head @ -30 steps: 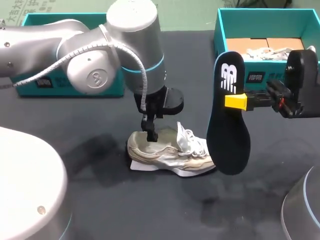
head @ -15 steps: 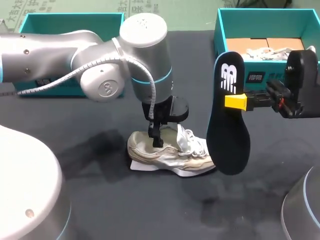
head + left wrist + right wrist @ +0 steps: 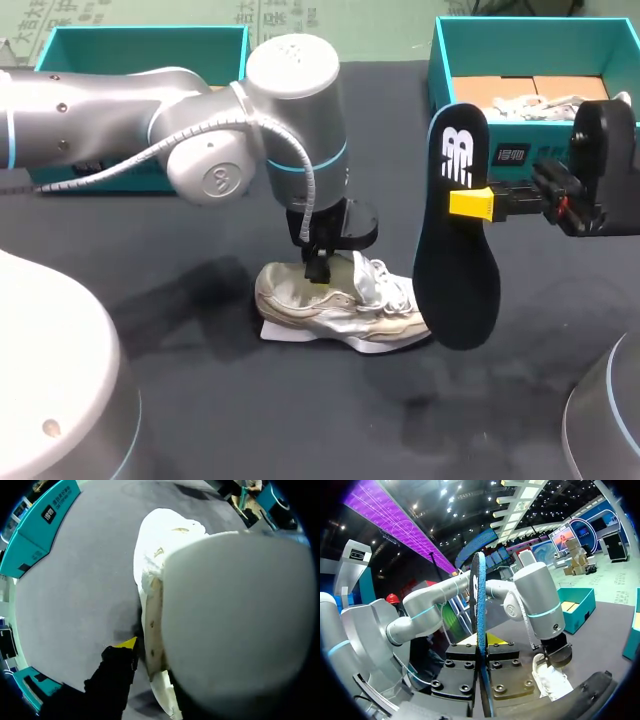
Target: Take the shoe out of the shoebox, open the shoe tongue, remove and reinsert the insole, then place the shoe into the shoebox
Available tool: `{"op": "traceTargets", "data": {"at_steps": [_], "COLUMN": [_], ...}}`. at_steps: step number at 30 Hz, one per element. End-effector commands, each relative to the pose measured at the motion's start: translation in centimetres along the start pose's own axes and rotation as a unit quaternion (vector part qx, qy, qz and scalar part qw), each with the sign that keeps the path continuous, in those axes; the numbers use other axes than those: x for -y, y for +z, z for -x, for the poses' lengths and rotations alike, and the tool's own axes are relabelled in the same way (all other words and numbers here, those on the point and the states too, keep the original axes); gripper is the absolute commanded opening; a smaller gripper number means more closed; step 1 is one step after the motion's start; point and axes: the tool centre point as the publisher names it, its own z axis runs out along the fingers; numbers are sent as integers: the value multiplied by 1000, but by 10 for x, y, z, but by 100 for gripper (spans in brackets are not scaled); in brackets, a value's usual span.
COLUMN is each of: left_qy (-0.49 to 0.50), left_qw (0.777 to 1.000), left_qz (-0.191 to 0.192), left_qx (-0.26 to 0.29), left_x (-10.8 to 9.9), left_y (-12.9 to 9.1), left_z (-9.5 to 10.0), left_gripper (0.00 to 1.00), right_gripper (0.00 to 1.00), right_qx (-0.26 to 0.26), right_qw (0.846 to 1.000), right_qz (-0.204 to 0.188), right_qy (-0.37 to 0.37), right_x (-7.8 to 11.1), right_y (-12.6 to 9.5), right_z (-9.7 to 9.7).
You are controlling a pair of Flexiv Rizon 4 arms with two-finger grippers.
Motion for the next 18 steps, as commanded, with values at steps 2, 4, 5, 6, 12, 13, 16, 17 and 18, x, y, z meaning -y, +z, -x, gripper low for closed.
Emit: {"op": "traceTargets", "data": {"at_steps": [2, 4, 5, 6, 12, 13, 16, 17, 18], "left_qy": [3, 6, 8, 9, 37, 46, 75, 90, 100], "left_qw": [1000, 1000, 1000, 1000, 999, 999, 997, 995, 995], "left_qz": [3, 3, 2, 1, -6, -11, -16, -16, -13], "left_qx": [-4, -7, -10, -12, -21, -24, -28, -28, -25], "left_x": [1, 2, 2, 2, 3, 3, 3, 4, 4], "left_y": [2, 2, 2, 1, -7, -9, -18, -21, -23], "left_z": [1, 1, 1, 1, 0, 0, -1, -1, -1], "left_gripper": [0, 0, 0, 0, 0, 0, 0, 0, 0], "right_gripper": [0, 0, 0, 0, 0, 0, 0, 0, 0], "right_qx": [64, 64, 64, 64, 64, 64, 64, 64, 64], "right_qw": [998, 998, 998, 998, 998, 998, 998, 998, 998], "right_qz": [3, 3, 3, 3, 3, 3, 3, 3, 3], "right_qy": [0, 0, 0, 0, 0, 0, 0, 0, 0], "right_x": [4, 4, 4, 4, 4, 4, 4, 4, 4], "right_y": [-3, -3, -3, -3, -3, -3, -3, -3, -3], "right_z": [-9, -9, -9, -9, -9, -9, -9, -9, -9]}}
